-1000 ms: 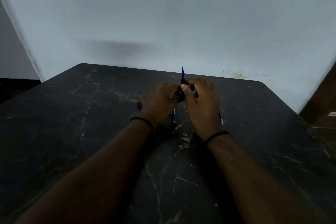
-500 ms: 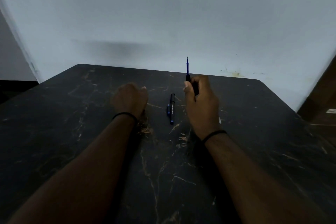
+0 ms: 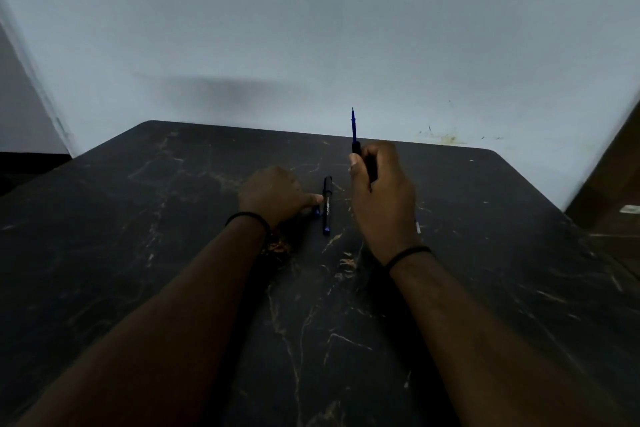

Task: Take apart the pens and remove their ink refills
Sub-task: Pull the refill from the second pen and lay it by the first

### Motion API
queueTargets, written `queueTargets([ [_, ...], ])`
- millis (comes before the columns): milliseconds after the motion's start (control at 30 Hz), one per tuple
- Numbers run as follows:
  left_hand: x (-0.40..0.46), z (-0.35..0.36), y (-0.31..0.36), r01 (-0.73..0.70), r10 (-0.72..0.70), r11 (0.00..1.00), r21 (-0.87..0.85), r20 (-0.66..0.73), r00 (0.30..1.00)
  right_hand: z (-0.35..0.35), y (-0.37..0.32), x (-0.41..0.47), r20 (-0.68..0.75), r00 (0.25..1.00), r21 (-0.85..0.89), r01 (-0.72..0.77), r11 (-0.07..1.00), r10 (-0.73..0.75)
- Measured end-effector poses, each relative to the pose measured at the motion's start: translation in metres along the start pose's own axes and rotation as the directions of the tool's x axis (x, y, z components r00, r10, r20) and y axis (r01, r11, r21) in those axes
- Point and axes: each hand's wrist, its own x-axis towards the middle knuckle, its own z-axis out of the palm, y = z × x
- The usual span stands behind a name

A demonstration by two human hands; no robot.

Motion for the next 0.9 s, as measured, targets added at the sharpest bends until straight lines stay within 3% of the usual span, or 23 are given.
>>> queueTargets([
  [200, -0.002, -0.001, 0.002, 0.023, -0.018, 0.997, 0.070, -0.083, 0.996, -0.002, -0.002, 0.001, 0.007, 1.000, 0.008, -0.007, 1.000, 0.007],
  [333, -0.004, 0.002, 0.008, 0.024, -0.009, 0.977, 0.210, -0.075, 0.997, -0.001, -0.003, -0.001, 0.023, 1.000, 0.007, -0.019, 1.000, 0.019],
  [433, -0.003, -0.001, 0.010, 0.055, -0.044, 0.975, 0.215, -0.056, 0.997, -0.002, -0.004, -0.001, 0.027, 0.999, 0.013, -0.024, 1.000, 0.024],
  [533, -0.001, 0.001, 0.006, 0.082, -0.080, 0.996, 0.025, -0.091, 0.993, -0.003, -0.006, -0.001, 0.042, 0.999, 0.012, -0.031, 0.999, 0.031],
  [633, 0.004, 0.002, 0.002, -0.026, -0.065, 0.949, -0.315, -0.276, 0.959, -0.005, -0.010, -0.001, 0.088, 0.995, -0.011, -0.036, 0.999, 0.037],
  [733, 0.009, -0.001, 0.002, -0.087, -0.172, 0.750, -0.655, -0.321, 0.931, -0.008, -0.012, -0.001, 0.144, 0.988, -0.056, -0.042, 0.998, 0.049],
  [833, 0.013, -0.001, 0.000, -0.055, -0.336, 0.543, -0.838, -0.277, 0.901, -0.009, -0.013, -0.001, 0.181, 0.981, -0.086, -0.056, 0.995, 0.071],
  [900, 0.012, -0.001, -0.002, -0.055, -0.364, 0.399, -0.915, -0.213, 0.907, -0.008, -0.013, -0.001, 0.190, 0.977, -0.103, -0.074, 0.992, 0.093],
])
